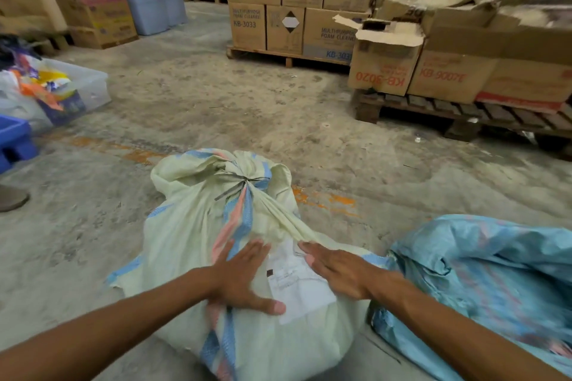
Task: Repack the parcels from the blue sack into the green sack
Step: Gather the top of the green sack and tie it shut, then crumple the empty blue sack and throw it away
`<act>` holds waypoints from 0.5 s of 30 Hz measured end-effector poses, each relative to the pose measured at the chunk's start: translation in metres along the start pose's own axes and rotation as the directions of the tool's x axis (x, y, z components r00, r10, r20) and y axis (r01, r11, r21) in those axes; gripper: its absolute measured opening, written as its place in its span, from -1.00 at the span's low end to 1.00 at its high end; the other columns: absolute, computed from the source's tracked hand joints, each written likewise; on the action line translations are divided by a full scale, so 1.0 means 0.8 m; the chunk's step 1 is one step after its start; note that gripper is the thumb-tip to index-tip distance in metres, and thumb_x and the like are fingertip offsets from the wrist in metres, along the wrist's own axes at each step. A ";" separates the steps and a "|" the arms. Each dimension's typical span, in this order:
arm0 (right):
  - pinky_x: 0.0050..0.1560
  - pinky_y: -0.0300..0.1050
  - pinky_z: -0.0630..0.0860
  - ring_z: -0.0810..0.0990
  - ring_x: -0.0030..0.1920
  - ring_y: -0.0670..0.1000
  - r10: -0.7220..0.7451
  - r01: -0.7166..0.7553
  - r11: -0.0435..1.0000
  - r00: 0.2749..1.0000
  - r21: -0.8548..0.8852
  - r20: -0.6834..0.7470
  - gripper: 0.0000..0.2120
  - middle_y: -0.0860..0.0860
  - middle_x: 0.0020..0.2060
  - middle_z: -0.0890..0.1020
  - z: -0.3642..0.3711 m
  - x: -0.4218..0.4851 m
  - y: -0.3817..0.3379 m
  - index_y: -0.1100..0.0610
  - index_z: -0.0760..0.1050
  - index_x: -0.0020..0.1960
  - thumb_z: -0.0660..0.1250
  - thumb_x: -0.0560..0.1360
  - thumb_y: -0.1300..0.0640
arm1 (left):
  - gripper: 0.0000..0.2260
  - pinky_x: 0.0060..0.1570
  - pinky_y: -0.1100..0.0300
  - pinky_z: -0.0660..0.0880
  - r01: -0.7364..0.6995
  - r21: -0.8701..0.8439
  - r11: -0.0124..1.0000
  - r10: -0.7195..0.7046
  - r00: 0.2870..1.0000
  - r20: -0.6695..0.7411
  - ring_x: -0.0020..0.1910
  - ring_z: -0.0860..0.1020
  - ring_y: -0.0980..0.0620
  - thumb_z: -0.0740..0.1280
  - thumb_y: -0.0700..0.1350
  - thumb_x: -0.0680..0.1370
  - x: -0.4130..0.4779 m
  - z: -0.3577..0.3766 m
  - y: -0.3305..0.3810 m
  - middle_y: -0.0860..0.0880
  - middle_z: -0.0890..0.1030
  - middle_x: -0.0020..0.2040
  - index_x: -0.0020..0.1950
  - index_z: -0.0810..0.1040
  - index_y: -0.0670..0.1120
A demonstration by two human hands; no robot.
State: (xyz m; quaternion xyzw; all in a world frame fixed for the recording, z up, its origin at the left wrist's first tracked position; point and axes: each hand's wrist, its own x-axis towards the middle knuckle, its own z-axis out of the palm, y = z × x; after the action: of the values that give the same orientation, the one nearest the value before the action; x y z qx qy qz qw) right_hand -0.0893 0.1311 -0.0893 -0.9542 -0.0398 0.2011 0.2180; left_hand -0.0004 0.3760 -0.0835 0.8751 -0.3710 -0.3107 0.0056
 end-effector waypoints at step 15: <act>0.38 0.00 0.36 0.45 0.40 0.17 0.209 -0.270 0.958 0.891 -0.099 -0.403 -0.54 0.14 0.42 0.47 -0.104 -0.089 0.052 0.10 0.33 0.51 0.03 0.69 -0.07 | -0.29 0.34 0.11 0.35 0.113 0.570 0.814 -0.250 0.954 0.167 0.40 0.42 -0.08 0.41 0.19 0.49 0.013 -0.153 0.114 -0.09 0.44 0.44 0.51 0.33 -0.16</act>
State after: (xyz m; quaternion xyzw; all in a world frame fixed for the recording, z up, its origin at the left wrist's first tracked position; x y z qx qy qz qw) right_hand -0.1217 0.0488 -0.0126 -0.9864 0.1072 0.0298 0.1212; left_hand 0.0134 0.2764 0.0318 0.8276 -0.3571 -0.2899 -0.3218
